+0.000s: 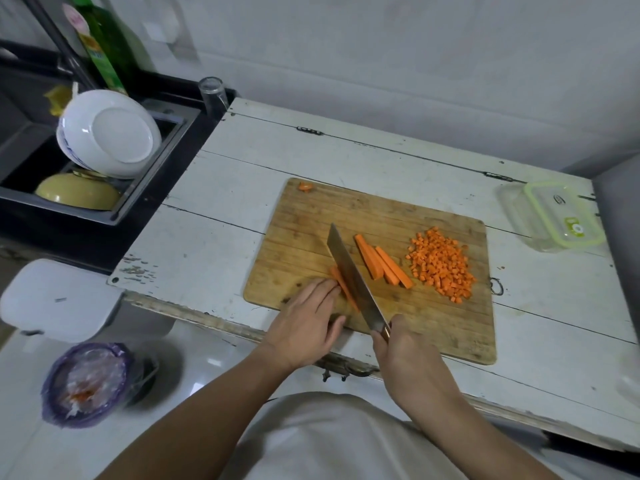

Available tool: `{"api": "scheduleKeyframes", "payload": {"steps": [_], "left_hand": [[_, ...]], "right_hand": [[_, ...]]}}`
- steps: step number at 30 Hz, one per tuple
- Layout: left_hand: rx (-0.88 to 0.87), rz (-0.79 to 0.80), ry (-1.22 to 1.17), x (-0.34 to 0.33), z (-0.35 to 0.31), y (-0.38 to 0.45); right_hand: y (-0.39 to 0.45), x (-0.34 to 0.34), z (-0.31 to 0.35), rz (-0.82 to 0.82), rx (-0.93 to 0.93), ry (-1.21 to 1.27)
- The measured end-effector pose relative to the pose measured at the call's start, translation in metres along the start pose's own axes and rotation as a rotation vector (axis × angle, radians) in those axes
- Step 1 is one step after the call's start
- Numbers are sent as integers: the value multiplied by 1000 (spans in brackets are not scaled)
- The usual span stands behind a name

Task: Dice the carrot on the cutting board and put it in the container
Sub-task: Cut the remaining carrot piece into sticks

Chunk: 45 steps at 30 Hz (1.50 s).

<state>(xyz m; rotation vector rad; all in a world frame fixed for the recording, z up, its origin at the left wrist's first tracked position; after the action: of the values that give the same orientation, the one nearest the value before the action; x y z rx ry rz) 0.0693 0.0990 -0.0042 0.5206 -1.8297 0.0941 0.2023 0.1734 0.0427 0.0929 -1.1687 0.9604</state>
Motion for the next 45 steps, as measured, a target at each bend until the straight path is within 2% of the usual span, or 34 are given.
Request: {"api": "scheduleKeyframes", "payload": {"steps": [14, 33, 41, 45], "left_hand": [[95, 74, -47, -5, 7, 2], [99, -2, 4, 0, 3, 3], [79, -34, -44, 0, 6, 7], [76, -38, -58, -1, 7, 8]], "right_hand": [[6, 14, -5, -48, 40, 2], [-7, 9, -4, 23, 56, -123], [9, -3, 0, 53, 24, -193], [30, -6, 5, 16, 33, -169]]}}
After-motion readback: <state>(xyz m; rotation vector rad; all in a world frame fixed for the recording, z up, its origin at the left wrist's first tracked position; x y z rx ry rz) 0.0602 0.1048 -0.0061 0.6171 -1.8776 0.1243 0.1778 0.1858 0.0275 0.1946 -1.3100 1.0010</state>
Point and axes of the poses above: each hand's wrist, its own y-axis towards the middle knuckle, its own x-axis out of the back of the hand, z = x × y, the point moved 10 cm from there along y, towards the middle knuckle, and after that the axes turned 4 degrees about x, right-handed, at the moved point
